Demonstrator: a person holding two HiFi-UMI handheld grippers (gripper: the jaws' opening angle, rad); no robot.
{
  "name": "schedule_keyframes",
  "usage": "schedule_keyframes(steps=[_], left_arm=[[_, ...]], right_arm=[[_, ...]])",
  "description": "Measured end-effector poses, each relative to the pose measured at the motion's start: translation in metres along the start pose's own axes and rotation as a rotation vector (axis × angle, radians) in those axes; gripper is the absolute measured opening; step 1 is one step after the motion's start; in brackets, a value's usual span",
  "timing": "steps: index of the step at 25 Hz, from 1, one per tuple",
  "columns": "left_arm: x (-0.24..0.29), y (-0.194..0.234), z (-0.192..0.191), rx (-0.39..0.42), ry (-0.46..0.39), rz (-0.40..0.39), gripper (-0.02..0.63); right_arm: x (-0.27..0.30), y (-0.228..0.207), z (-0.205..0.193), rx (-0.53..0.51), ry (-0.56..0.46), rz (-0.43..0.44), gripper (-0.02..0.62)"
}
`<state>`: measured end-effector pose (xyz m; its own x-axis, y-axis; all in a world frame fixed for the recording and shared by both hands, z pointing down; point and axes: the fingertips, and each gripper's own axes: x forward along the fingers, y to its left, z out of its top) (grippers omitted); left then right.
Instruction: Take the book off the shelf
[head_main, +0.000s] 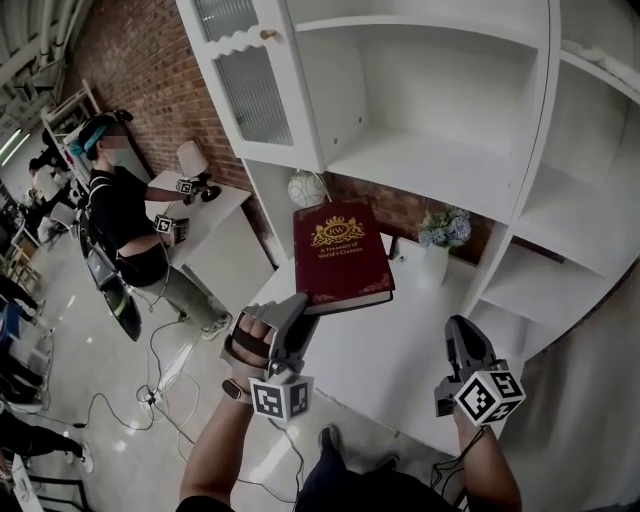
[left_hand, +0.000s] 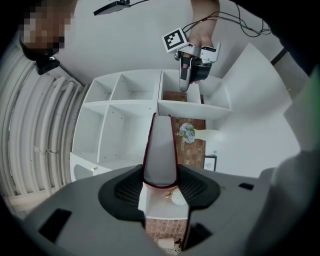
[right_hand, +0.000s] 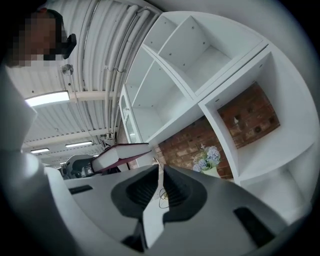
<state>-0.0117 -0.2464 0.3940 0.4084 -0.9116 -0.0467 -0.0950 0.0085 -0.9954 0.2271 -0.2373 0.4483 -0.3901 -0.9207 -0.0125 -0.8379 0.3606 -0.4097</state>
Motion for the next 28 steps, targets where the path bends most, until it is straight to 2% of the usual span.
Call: schedule_keyframes(steps=[12,28], left_arm=[[0.003,-0.073,-0.053,-0.038,0.078,-0.137,0.212],[0.009,-0.150,-0.104,-0.074,0.009,-0.290,0.210]], right_arm=[[0.031,0.010,-0.022,-0.005,0.050,0.016,0.028],[0.074,0.040,-0.033,-0.021,0.053,-0.040,0.026]])
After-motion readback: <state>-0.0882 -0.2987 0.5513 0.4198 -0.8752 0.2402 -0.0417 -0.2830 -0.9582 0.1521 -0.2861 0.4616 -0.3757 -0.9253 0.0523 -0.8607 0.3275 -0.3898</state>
